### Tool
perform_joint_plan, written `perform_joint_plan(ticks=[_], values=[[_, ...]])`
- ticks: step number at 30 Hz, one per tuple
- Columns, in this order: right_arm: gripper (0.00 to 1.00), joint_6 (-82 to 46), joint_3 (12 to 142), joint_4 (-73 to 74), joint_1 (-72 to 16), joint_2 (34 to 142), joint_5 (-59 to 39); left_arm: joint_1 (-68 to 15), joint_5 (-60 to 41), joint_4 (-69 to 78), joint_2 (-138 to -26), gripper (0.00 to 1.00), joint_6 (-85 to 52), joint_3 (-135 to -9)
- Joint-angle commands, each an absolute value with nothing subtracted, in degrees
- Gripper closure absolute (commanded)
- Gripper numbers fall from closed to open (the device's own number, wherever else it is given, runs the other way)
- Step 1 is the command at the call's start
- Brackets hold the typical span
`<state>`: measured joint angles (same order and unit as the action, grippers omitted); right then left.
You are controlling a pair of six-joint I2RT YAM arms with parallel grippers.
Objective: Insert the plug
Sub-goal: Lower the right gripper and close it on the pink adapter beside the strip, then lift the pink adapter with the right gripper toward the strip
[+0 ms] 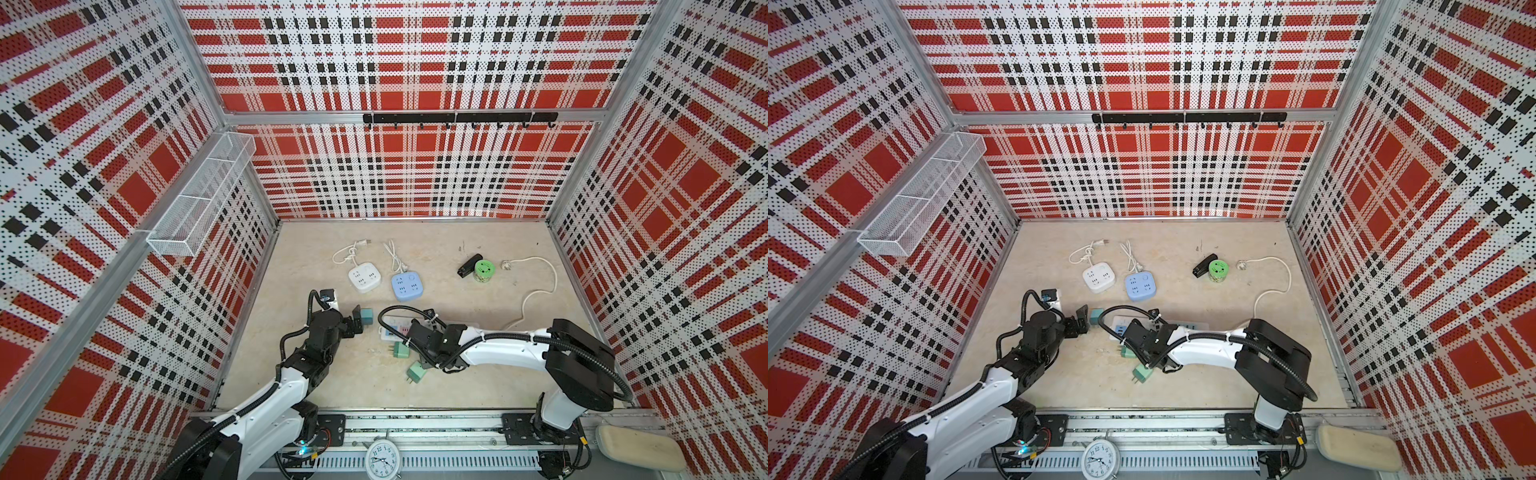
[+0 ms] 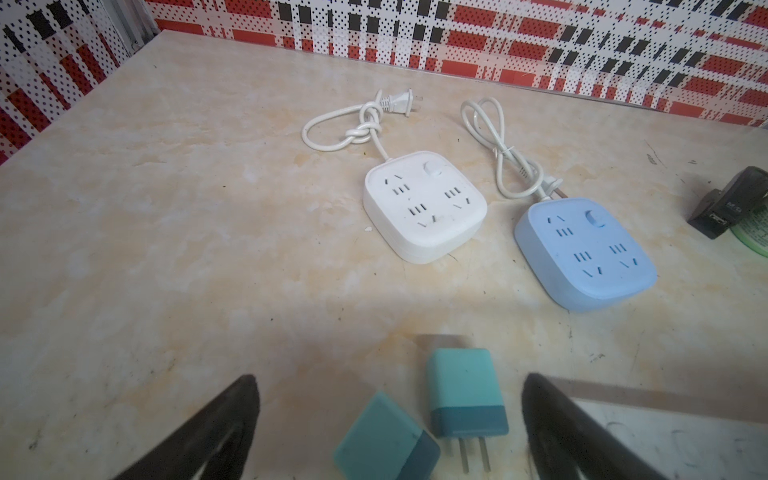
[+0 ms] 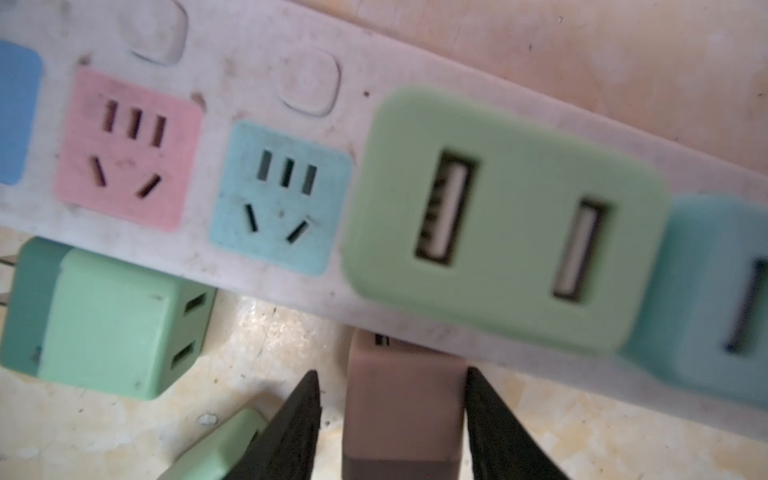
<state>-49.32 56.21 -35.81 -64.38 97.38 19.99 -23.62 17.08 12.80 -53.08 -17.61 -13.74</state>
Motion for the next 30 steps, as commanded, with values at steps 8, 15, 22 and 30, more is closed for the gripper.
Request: perform_joint_plan(ticks=[8, 15, 22, 30], values=[[0.46, -51.14, 55.68, -37.19, -66.31, 99.23, 20.95, -24.04, 17.51, 14.14, -53.69, 0.01, -17.57, -16.0], [0.47, -51.24, 54.97, -35.48, -66.35, 100.08, 20.92, -24.21, 17.58, 14.08, -54.05, 0.01, -17.38, -16.22], [0.56, -50.5, 55.46, -34.14, -66.35, 101.07, 20.54, -24.46, 17.72, 14.14, -54.32, 0.01, -17.23, -16.35], [0.67, -49.06, 53.46, -31.65, -66.35, 96.65, 23.14, -24.71, 17.93, 14.11, -54.72, 0.01, -17.05, -16.52]])
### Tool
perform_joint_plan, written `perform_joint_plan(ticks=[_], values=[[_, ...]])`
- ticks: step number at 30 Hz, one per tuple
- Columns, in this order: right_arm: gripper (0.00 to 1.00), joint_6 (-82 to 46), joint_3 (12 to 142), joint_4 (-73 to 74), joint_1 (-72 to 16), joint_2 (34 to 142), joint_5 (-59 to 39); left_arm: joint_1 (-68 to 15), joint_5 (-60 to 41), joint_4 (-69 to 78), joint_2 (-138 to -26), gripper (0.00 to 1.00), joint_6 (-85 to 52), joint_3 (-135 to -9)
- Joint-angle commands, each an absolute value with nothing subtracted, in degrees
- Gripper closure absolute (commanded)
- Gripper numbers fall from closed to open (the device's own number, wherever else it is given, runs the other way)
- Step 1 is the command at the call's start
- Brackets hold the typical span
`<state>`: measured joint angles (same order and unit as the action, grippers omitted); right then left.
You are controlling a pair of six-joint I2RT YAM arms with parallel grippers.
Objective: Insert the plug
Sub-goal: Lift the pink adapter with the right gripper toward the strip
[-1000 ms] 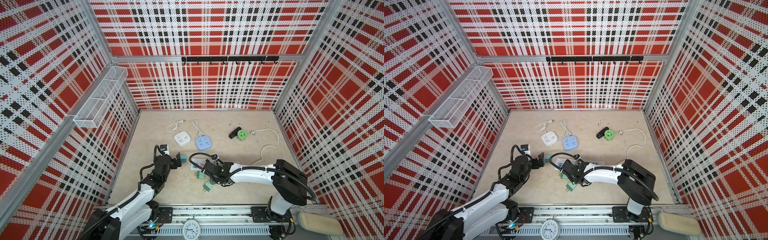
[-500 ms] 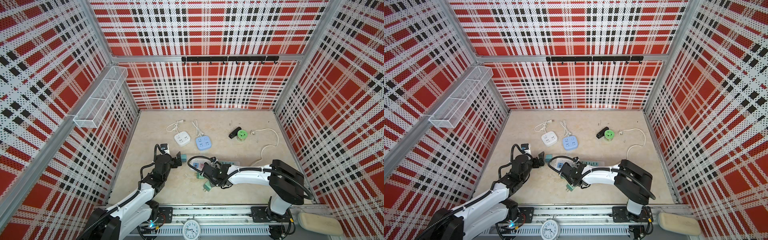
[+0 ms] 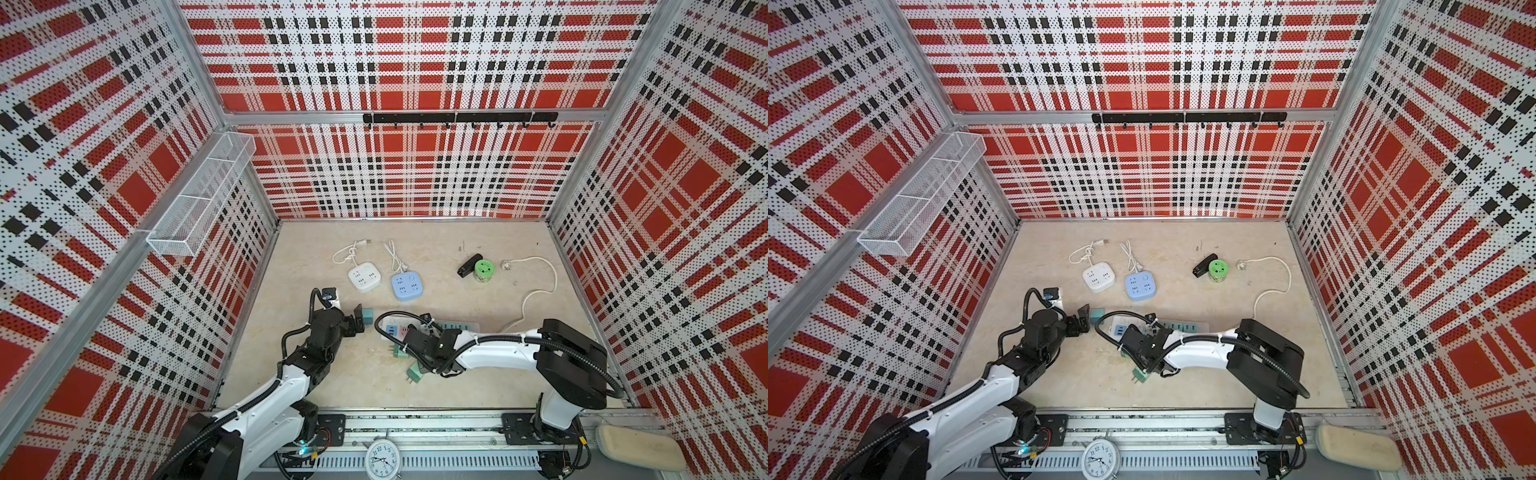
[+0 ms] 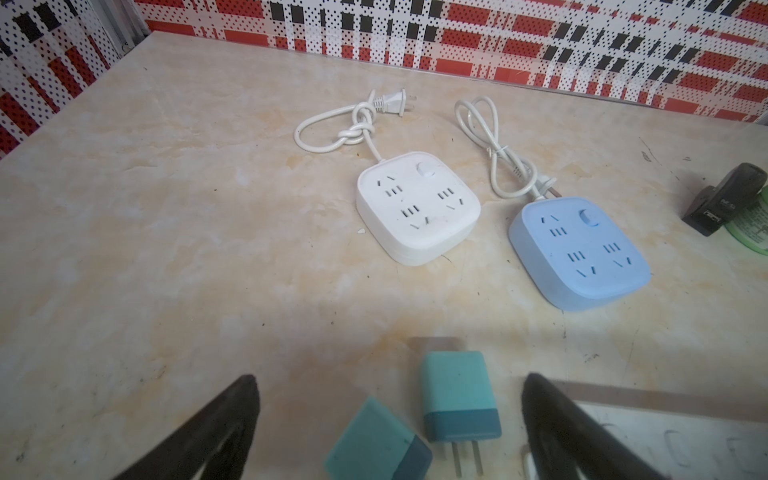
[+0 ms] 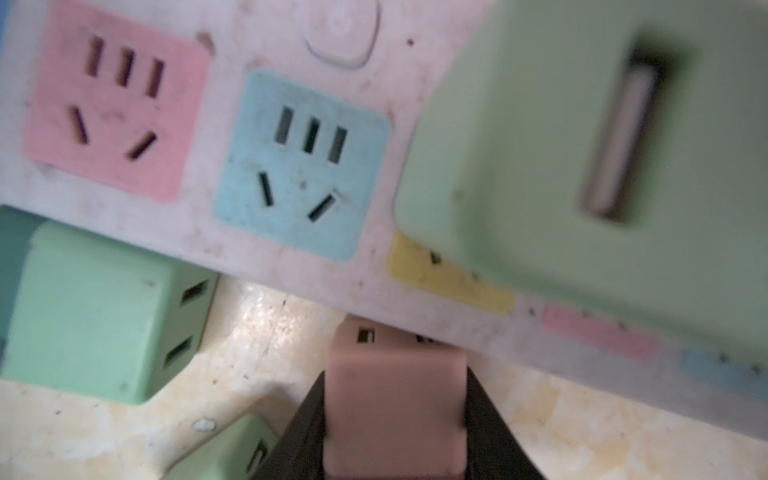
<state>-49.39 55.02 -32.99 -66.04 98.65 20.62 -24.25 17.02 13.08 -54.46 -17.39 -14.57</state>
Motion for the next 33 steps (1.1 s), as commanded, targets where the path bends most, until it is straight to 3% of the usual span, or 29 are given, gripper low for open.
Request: perform_joint_plan(ticks=[1, 9, 24, 33], values=[[0.68, -48.49, 53.22, -31.28, -66.36, 95.58, 24.0, -24.78, 18.07, 14.13, -54.71, 0.01, -17.05, -16.63], [0.74, -40.47, 47.51, -20.04, -66.4, 83.21, 27.39, -24.95, 18.11, 14.11, -55.19, 0.01, -16.89, -16.87], [0.87, -21.14, 32.64, 6.41, -66.35, 63.14, 22.52, -25.66, 16.0, 14.11, -57.49, 0.0, -16.45, -18.02], [0.94, -17.6, 29.98, 10.56, -66.37, 60.82, 21.69, -26.38, 15.61, 14.1, -57.44, 0.01, -15.37, -18.04]])
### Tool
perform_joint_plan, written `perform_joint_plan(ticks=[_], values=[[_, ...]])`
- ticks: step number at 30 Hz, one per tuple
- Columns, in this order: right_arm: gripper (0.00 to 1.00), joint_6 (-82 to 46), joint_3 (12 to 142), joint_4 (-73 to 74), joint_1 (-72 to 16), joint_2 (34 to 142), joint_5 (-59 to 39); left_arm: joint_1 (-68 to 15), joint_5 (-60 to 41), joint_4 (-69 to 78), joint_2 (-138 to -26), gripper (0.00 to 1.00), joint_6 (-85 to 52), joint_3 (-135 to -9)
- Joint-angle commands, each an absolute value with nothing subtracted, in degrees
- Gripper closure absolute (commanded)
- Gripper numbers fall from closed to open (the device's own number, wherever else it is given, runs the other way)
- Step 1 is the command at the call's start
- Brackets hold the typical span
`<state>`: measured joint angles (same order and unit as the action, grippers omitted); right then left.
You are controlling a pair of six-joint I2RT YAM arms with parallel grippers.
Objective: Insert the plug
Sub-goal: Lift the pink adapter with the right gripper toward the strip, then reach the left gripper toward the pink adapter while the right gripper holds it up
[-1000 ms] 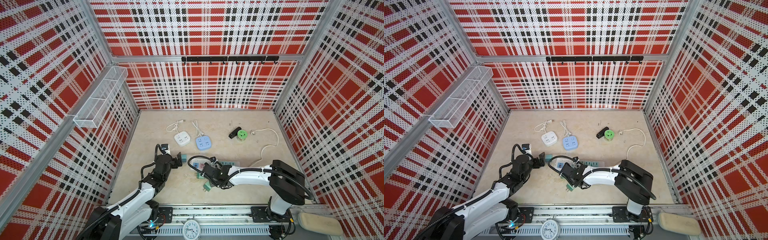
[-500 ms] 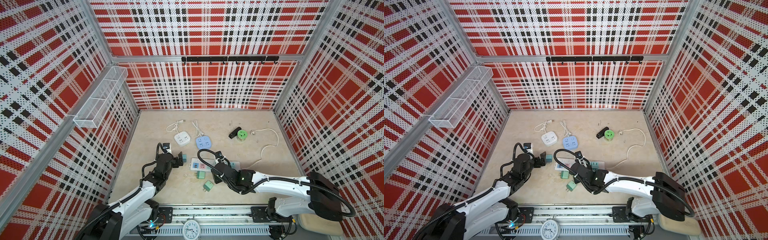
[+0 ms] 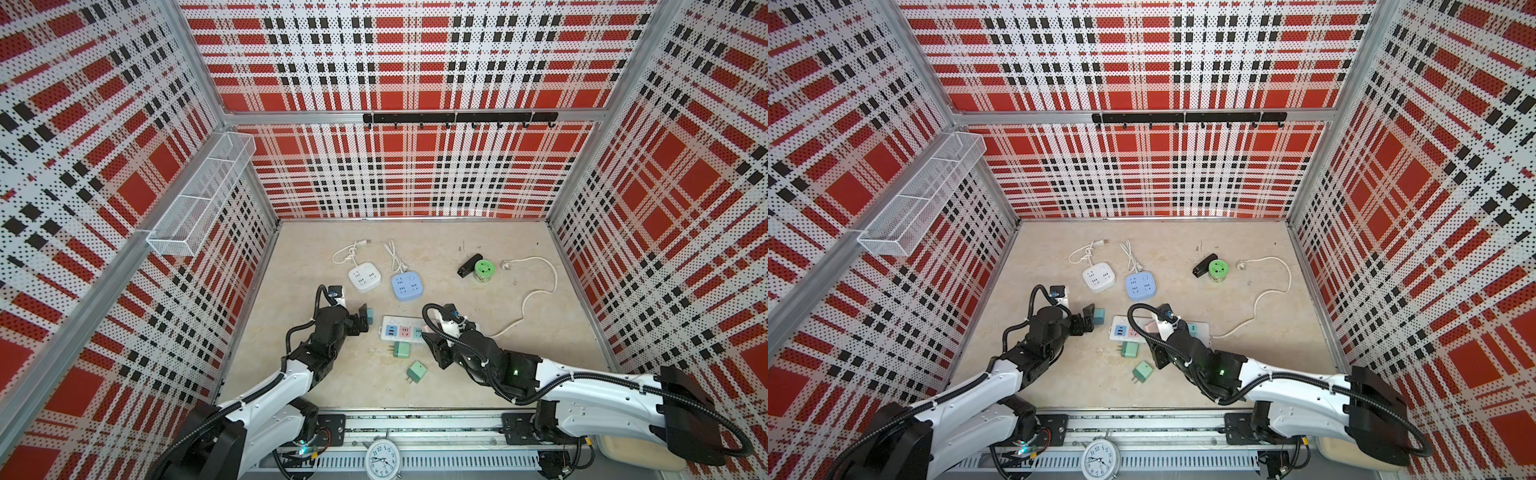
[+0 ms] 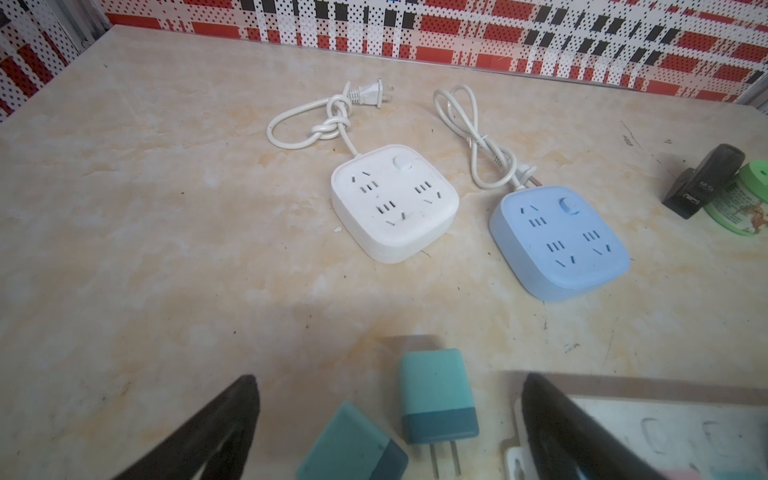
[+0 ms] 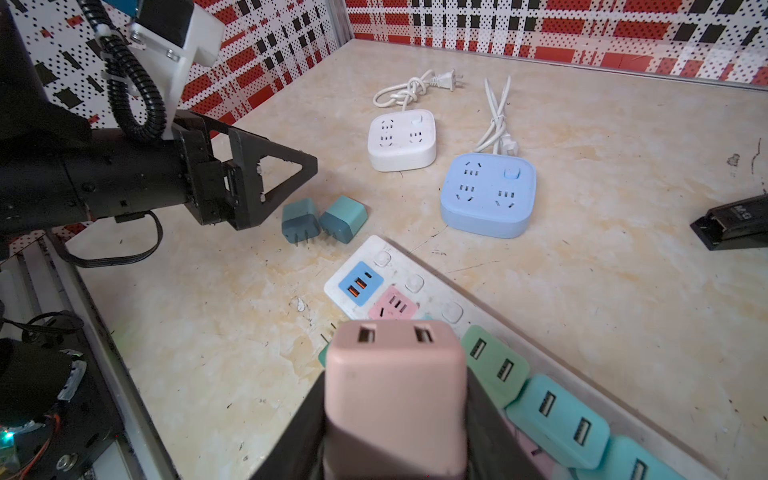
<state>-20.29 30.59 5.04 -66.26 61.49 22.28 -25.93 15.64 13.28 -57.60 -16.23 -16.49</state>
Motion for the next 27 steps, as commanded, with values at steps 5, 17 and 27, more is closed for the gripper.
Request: perform_joint_plan(ticks=[5, 17, 27], values=[[1.0, -13.99, 29.03, 15.88, -66.42, 61.65, 17.65, -25.93, 10.99, 14.03, -54.09, 0.03, -14.51, -18.76], [1.0, -0.13, 28.32, 25.31, -66.45, 60.82, 21.3, -28.48, -1.71, -4.09, -36.19, 0.11, -14.69, -30.34], [1.0, 20.78, 22.72, 49.48, -66.4, 64.53, 15.89, -34.47, -7.25, -15.13, -37.85, 0.19, -15.47, -41.4]])
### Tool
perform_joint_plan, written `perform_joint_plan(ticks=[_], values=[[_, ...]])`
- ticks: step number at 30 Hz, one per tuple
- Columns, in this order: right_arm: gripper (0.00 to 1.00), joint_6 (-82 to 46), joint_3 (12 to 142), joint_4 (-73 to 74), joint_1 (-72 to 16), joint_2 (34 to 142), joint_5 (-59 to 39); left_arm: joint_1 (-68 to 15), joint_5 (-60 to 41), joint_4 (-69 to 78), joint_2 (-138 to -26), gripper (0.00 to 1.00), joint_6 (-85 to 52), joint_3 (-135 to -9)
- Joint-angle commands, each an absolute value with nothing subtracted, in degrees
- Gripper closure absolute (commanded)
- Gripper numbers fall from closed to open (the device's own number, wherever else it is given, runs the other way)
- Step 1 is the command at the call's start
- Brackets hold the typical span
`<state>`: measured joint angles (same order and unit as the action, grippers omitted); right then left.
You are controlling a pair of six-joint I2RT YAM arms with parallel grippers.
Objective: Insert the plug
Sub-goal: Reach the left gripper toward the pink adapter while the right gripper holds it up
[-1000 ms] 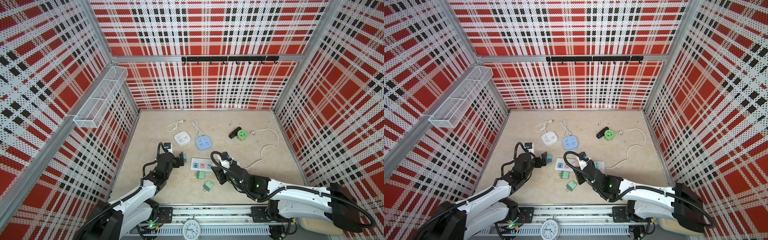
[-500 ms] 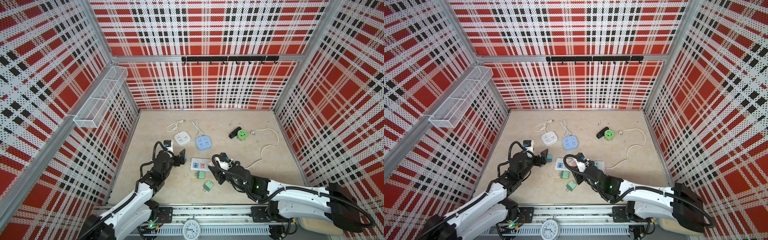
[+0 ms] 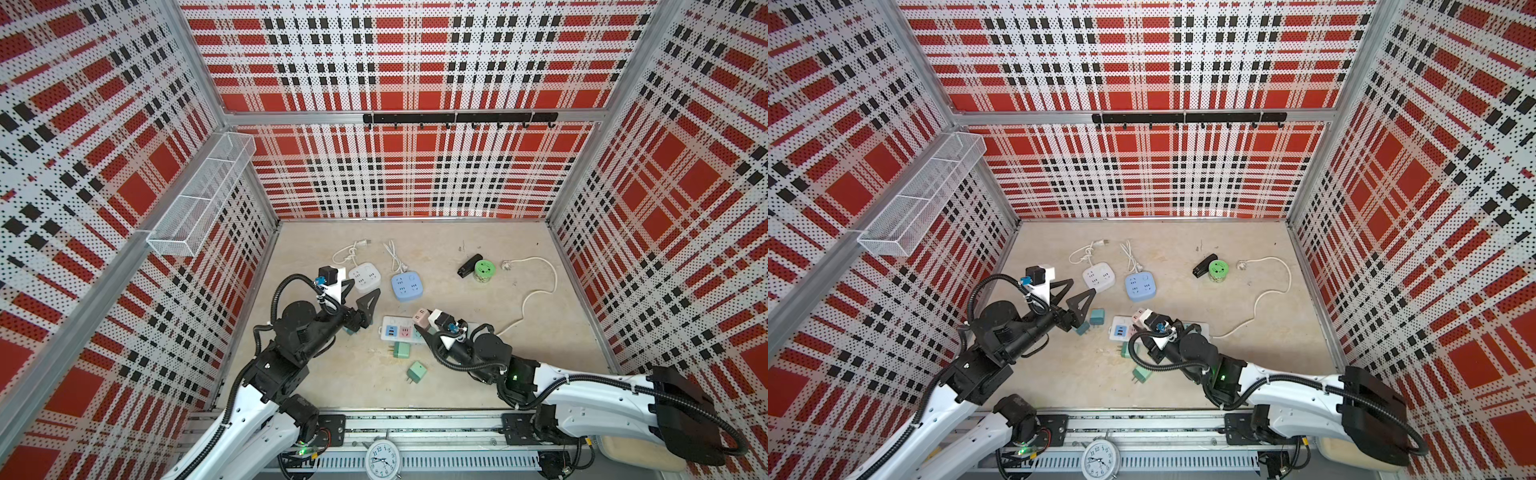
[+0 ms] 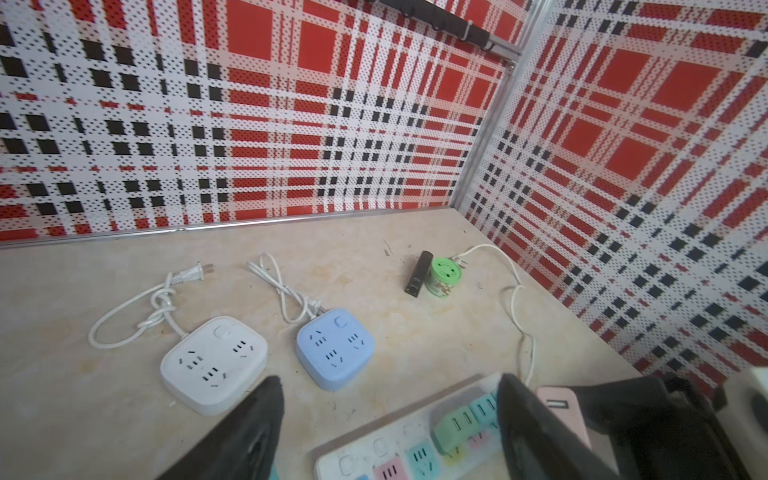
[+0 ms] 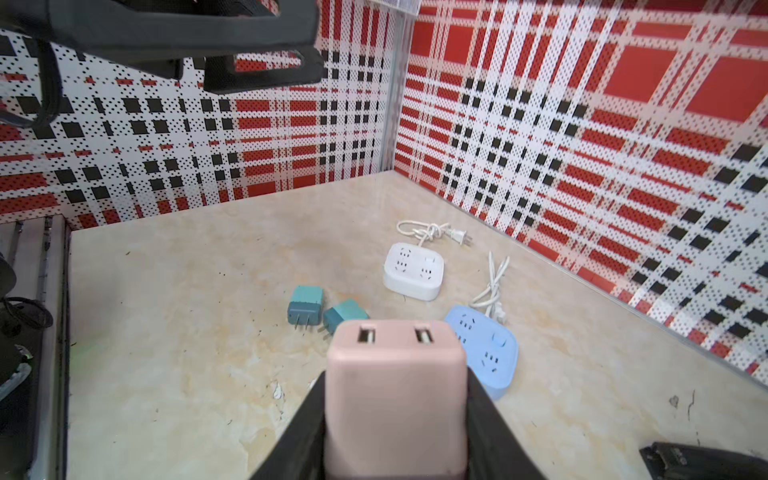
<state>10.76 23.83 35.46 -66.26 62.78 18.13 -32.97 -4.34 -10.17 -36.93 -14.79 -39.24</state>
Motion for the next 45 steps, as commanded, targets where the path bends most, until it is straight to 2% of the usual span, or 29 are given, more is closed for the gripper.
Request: perform_joint_plan(ticks=[1, 7, 12, 23, 36, 45], values=[[1.0, 22.53, 22.88, 51.19, -66.41, 65.53, 16.04, -35.17, -7.47, -15.34, -38.1, 0.19, -15.47, -41.94], [1.0, 28.59, 26.81, 53.47, -66.06, 71.05, 16.68, -37.75, -7.29, -16.79, -39.48, 0.19, -15.5, -44.48], [1.0, 26.27, 28.56, 46.29, -63.99, 69.52, 8.98, -38.57, -9.57, -17.73, -39.72, 0.19, -15.67, -45.52], [1.0, 29.82, 24.96, 44.57, -63.98, 66.4, 9.49, -41.01, -16.26, -18.51, -41.58, 0.22, -16.0, -48.22], [1.0, 31.03, 25.36, 42.91, -63.98, 66.62, 4.61, -48.79, -14.12, -18.62, -47.6, 0.24, -14.9, -51.06], [1.0, 30.11, 24.31, 43.22, -64.07, 64.75, 2.14, -49.57, -11.77, -18.97, -49.66, 0.25, -14.56, -51.58]])
